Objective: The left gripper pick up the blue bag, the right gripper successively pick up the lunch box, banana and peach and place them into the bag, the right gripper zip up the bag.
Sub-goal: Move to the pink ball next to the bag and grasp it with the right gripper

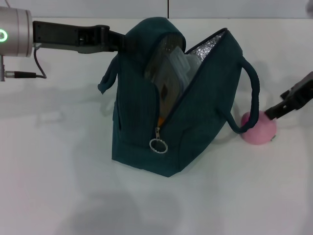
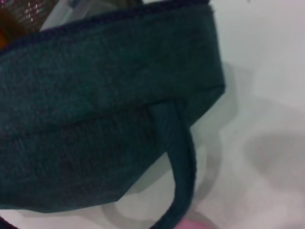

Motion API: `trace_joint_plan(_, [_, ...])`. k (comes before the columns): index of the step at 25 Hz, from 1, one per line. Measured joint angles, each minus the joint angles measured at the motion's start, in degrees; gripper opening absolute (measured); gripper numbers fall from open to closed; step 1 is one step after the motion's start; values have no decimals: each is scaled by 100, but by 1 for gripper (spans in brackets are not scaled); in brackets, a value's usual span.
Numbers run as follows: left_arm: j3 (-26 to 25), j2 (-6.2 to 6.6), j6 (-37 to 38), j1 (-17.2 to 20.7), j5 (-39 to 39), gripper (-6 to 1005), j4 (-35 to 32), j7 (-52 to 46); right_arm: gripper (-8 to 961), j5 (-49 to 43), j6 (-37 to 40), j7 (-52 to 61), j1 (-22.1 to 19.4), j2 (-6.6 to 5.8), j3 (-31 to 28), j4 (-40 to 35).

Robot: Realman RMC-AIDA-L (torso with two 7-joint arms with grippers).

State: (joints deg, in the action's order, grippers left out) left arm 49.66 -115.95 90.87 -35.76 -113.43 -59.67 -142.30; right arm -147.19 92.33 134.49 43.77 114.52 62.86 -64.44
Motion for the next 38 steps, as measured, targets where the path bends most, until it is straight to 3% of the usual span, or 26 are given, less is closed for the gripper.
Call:
trace_joint_plan(3, [0,5,0,15,0,56,0,10,707,20,-264,0,-38,71,296,116])
trace_joint_plan(11, [0,14,0,-11,-4,56,36,29,682,151,-876,0,-52,117,974,430])
trace_joint_plan(22, [0,20,-17,-15,-4,56,123,62,648,371,-1097,5,-63,117,1067,443])
trace_joint_plan(29, [-1,23,-44,-14,-5,56,123,62,429,371,-1137,7,-63,95,1036,499])
trace_joint_plan(32, [0,26,-48,-17,-5,56,123,62,196,371,-1128,7,-65,80,1012,541])
trace_joint_plan(38, [-1,22,-53,-22,-2,56,122,62,158,537,-719,-140,-70,70,599,577])
